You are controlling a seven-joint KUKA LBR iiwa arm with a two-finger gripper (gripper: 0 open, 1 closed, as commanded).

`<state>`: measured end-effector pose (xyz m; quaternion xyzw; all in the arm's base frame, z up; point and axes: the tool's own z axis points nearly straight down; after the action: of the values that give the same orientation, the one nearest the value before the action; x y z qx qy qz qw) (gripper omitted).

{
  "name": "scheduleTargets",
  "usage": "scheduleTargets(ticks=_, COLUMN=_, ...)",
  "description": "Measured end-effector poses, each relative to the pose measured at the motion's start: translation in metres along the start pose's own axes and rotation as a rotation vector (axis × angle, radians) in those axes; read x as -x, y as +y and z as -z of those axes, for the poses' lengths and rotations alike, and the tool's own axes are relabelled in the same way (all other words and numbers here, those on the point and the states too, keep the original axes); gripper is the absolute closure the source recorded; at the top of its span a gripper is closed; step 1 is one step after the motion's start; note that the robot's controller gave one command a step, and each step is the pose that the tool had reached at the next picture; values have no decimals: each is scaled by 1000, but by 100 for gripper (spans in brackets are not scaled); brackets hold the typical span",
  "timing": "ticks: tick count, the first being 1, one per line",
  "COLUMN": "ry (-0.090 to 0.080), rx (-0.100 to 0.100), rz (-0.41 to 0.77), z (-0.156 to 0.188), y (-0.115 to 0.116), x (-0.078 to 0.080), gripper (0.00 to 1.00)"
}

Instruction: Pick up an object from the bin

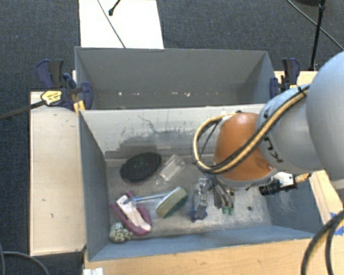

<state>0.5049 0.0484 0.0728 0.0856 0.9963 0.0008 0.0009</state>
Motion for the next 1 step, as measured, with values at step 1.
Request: scheduleTargets(ticks=1, ry=-7, rx=1, rz=-35, z=86, y=-3, x=22, gripper=100)
